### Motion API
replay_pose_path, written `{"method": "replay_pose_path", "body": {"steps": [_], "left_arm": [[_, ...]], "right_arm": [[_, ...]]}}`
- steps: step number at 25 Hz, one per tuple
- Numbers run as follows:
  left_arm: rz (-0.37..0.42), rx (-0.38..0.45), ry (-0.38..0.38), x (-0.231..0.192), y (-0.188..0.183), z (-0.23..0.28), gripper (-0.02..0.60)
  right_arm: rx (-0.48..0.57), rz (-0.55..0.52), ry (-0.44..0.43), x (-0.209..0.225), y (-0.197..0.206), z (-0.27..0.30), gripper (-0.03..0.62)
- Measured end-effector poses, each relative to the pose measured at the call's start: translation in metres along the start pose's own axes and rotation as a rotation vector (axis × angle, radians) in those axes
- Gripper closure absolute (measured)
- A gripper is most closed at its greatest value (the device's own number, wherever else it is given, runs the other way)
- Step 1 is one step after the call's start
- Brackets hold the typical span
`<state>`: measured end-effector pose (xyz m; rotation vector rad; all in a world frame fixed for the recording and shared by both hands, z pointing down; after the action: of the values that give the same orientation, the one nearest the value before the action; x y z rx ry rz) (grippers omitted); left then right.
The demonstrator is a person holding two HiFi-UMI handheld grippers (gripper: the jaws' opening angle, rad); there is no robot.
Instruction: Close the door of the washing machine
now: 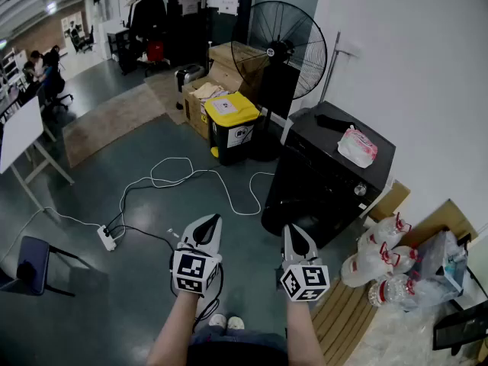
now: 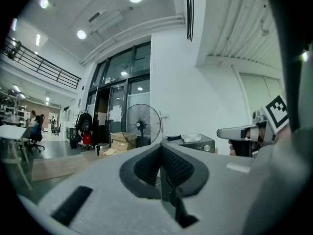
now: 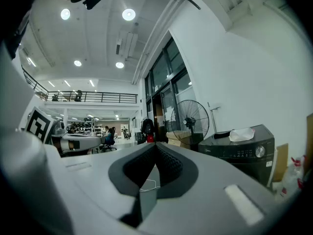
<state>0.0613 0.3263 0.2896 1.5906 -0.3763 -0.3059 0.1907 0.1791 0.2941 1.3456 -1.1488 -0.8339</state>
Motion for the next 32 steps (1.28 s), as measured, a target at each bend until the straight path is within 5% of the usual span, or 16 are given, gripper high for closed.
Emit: {"method": "replay_pose_path", "body": {"steps": [32], "left_arm": [[-0.024, -0.017, -0.002, -0.002, 0.011, 0.015, 0.546]], "right_arm": [[-0.008, 0.019, -0.01, 0.012, 0.009, 0.013, 0.582]]}}
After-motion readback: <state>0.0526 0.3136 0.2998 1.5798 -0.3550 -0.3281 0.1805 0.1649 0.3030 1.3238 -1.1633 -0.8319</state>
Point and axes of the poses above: the fingertips, and each gripper's own axes: z forward along the fingers, x to its right, y out of its underside, the point moved 2 cm from there along -z, backward along the fingers, and after that the axes turned 7 degrees about x, right-handed, at the moved point
